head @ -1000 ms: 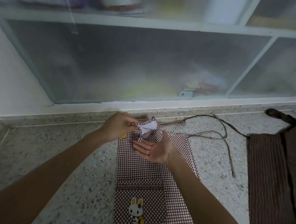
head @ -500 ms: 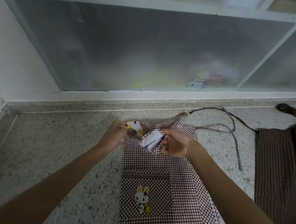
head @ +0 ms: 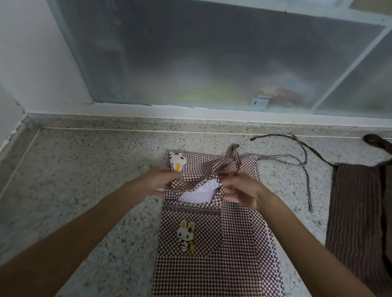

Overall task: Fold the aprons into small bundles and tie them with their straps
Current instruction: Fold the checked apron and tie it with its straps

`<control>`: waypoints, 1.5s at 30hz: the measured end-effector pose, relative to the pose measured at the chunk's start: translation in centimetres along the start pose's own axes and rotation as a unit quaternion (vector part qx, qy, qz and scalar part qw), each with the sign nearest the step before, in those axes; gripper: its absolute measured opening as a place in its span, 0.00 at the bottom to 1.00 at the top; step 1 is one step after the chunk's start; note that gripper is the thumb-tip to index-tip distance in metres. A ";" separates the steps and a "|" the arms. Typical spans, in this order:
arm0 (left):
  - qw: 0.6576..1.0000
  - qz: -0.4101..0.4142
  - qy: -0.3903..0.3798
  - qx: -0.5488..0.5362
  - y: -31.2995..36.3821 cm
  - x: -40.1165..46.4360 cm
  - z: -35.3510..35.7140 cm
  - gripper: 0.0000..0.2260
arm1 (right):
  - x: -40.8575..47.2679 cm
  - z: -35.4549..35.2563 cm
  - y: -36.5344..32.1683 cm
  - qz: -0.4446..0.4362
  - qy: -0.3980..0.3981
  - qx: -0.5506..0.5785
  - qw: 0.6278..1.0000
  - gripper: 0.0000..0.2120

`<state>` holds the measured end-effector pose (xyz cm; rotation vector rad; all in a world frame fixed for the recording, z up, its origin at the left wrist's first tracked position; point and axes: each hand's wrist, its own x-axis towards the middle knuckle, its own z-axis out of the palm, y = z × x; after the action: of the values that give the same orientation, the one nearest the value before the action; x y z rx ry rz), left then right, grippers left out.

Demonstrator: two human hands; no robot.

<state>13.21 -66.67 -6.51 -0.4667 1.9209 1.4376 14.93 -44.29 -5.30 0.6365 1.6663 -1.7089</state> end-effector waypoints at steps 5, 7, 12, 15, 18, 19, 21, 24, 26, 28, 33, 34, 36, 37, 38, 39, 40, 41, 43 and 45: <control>1.000 0.013 0.011 -0.001 -5.7 -4.2 2.2 0.09 | -4.0 1.7 7.8 -0.028 0.099 0.008 0.995 0.22; 0.999 0.023 0.028 0.007 -8.7 -5.4 3.5 0.11 | -5.4 1.9 11.5 -0.023 0.146 -0.064 0.987 0.22; 0.989 0.074 0.094 0.091 -14.4 -7.1 4.7 0.23 | -6.7 0.5 14.8 -0.195 0.267 -0.373 0.867 0.19; 0.943 0.145 0.188 0.233 -15.6 -7.8 5.6 0.18 | -6.5 1.5 13.3 -0.319 0.265 -0.568 0.711 0.21; 0.874 0.263 0.291 0.288 -15.3 -8.1 5.9 0.09 | -5.5 1.9 11.7 -0.355 0.121 -0.718 0.586 0.32; 0.858 0.299 0.267 0.321 -15.3 -7.8 5.9 0.11 | -4.9 1.7 11.4 -0.336 0.080 -0.771 0.534 0.34; 0.818 0.306 0.153 0.462 -15.2 -7.2 5.7 0.23 | -4.1 1.4 11.0 -0.304 0.050 -0.860 0.407 0.34; 0.772 0.224 0.051 0.593 -15.5 -6.8 5.2 0.31 | -3.9 0.4 10.4 -0.322 0.069 -0.885 0.328 0.26; 0.775 0.203 0.037 0.597 -15.8 -6.5 5.1 0.32 | -5.3 -0.2 10.2 -0.346 0.047 -0.874 0.337 0.22; 0.784 0.197 0.034 0.587 -15.6 -6.5 5.2 0.28 | -7.9 -0.8 10.1 -0.332 0.028 -0.837 0.434 0.16; 0.788 0.192 0.034 0.583 -14.5 -6.5 5.6 0.28 | -13.4 -1.6 11.7 -0.146 -0.107 -0.677 0.714 0.13; 0.803 0.195 0.032 0.562 -14.4 -6.2 5.5 0.27 | -14.2 -1.3 12.4 -0.091 -0.173 -0.670 0.716 0.17; 0.860 0.226 0.057 0.454 -14.3 -5.8 5.4 0.23 | -15.5 -0.9 13.4 0.012 -0.260 -0.687 0.678 0.24; 0.891 0.236 0.089 0.377 -14.3 -5.8 5.5 0.20 | -15.7 -0.9 13.7 0.038 -0.276 -0.688 0.670 0.24; 0.909 0.239 0.132 0.317 -14.2 -5.9 5.6 0.18 | -15.5 -1.0 14.1 0.044 -0.272 -0.672 0.687 0.21; 0.910 0.233 0.171 0.296 -14.2 -6.1 5.7 0.17 | -14.9 -1.1 14.4 0.021 -0.234 -0.640 0.731 0.17; 0.895 0.230 0.196 0.328 -14.2 -6.2 5.6 0.16 | -14.0 -1.4 14.8 -0.021 -0.154 -0.605 0.781 0.15; 0.869 0.233 0.196 0.391 -14.3 -6.5 5.3 0.16 | -12.8 -1.8 15.3 -0.075 -0.045 -0.582 0.808 0.15; 0.808 0.233 0.133 0.524 -14.9 -7.0 4.8 0.23 | -10.6 -2.7 16.8 -0.161 0.110 -0.607 0.771 0.18; 0.764 0.208 0.073 0.606 -15.5 -6.6 3.8 0.32 | -8.8 -3.2 18.0 -0.144 0.115 -0.667 0.722 0.27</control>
<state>28.98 -68.87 -13.22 0.5123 2.6864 0.0910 33.78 -39.56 -11.11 -0.1678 2.6602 -0.1829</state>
